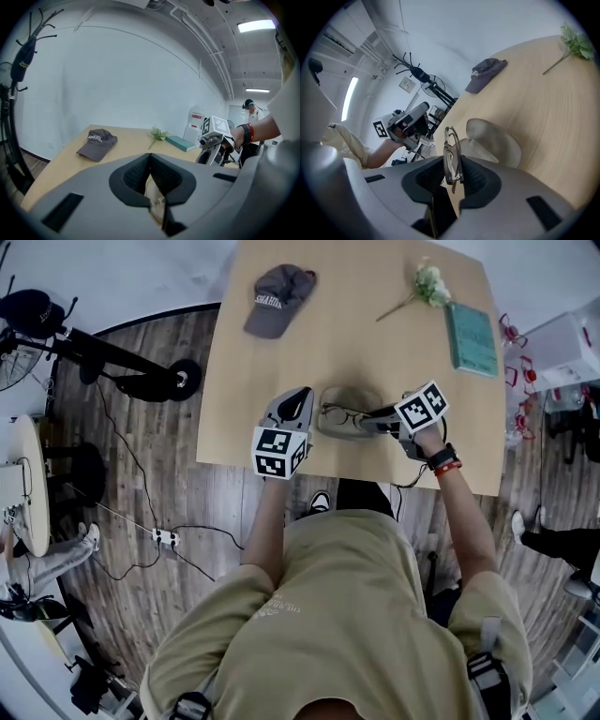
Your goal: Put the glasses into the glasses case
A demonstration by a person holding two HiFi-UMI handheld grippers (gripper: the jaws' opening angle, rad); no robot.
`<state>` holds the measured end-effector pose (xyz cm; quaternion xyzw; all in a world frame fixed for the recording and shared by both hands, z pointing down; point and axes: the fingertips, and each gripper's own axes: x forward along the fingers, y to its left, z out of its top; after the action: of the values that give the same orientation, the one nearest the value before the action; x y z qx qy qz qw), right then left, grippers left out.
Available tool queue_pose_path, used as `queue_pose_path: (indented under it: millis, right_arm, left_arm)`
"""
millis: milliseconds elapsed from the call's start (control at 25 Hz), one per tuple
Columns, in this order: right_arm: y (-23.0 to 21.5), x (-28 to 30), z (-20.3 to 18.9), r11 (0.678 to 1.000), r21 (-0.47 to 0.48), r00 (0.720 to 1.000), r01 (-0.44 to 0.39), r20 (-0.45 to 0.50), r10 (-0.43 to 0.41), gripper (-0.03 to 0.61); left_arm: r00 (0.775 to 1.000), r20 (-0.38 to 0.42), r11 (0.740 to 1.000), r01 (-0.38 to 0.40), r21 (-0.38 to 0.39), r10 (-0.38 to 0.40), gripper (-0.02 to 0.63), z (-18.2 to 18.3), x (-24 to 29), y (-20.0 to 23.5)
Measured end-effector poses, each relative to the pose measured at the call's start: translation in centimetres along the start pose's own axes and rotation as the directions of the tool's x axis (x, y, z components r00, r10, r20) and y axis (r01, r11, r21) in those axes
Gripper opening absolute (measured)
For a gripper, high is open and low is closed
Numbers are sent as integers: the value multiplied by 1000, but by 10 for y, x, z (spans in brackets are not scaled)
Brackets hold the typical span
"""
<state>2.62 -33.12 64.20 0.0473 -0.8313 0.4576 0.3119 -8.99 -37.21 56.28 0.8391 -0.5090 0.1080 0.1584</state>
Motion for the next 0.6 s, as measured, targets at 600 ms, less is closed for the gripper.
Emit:
queue_pose_path:
  millis: [600]
  right_arm:
    - [-30, 38, -20, 999, 28, 979, -23, -203, 29, 110]
  left_arm:
    - [1000, -27, 1000, -13, -27, 12, 21, -11, 7, 21]
